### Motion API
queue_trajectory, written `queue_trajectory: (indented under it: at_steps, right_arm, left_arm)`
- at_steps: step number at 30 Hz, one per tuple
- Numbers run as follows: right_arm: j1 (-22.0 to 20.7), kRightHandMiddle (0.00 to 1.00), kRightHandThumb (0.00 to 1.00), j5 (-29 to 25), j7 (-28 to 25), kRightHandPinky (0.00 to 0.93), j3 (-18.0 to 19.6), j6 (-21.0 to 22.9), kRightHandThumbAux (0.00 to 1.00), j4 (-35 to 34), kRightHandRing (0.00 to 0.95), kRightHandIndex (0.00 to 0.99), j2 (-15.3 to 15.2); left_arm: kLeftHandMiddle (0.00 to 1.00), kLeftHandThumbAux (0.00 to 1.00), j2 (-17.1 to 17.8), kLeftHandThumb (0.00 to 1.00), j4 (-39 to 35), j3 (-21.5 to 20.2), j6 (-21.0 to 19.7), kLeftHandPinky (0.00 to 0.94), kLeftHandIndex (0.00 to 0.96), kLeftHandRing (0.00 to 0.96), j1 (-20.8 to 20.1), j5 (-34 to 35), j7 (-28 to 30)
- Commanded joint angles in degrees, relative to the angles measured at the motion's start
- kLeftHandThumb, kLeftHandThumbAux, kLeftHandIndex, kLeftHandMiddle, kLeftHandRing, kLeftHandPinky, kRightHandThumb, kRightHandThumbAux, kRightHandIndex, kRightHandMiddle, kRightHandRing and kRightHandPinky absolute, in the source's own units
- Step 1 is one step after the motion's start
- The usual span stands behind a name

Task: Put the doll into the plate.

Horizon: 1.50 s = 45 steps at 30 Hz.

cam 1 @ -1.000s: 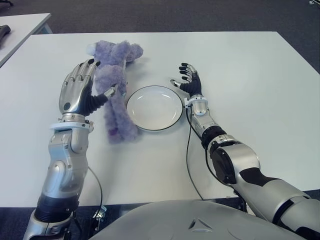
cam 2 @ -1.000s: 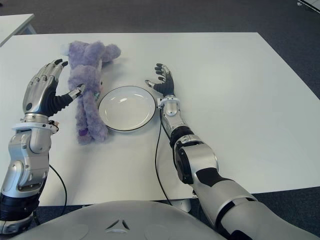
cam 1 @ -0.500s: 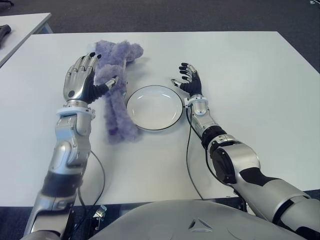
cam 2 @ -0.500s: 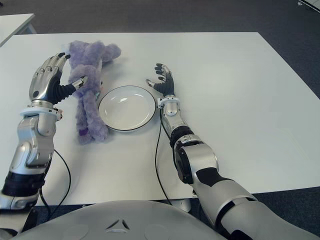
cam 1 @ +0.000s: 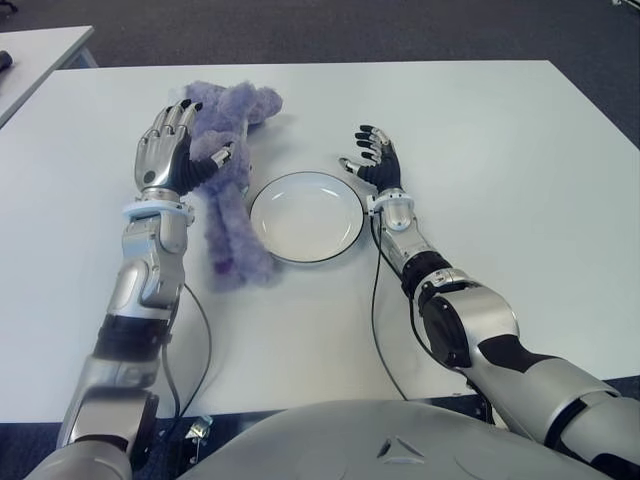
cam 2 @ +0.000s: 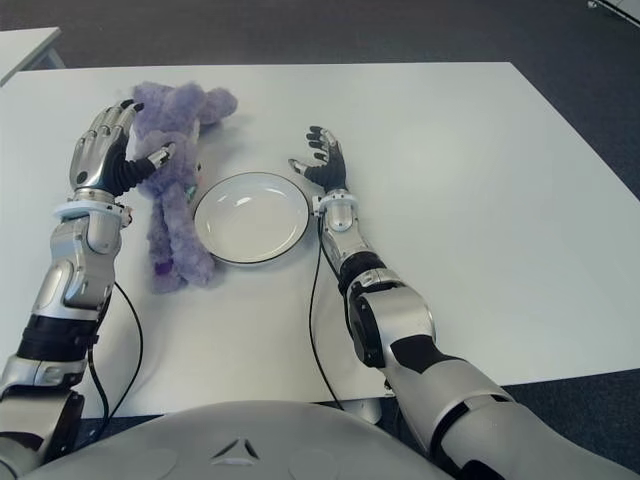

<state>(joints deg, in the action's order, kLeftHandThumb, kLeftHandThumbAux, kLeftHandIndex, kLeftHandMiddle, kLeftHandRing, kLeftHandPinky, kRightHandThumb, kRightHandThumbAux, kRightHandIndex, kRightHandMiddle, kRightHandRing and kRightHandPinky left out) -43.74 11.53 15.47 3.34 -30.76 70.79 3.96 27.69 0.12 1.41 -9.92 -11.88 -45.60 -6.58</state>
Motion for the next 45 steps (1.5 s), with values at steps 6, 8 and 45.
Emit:
queue_trajectory:
  at_steps: [6,8,45]
  right_arm:
    - [11.34,0.248,0.185,0.12,-0.61,0.220,0.23,5.97,0.971,7.32,0.217,0.178,0.93]
    - [11.34,0.247,0.181,0.15,-0.62,0.221,0.22,5.81,0.972,7.31,0.217,0.178,0.88]
    - [11.56,0.246,0.157,0.22,-0.32,0.227,0.13,5.78,0.974,7.33,0.219,0.179,0.85]
  left_arm:
    - [0.000,0.304,-0.75,0.284,9.08,0.57,2.26,0.119,0.000,0.034,-3.98,2.55,-3.97]
    - [0.000,0.306,-0.86,0.283,9.99,0.75,2.42,0.112,0.000,0.033,-4.47,2.69,-4.46]
    - [0.000,0.329,-3.93,0.253,13.82,5.68,-0.02,0.088,0.028,0.036,-5.47,3.91,-3.89]
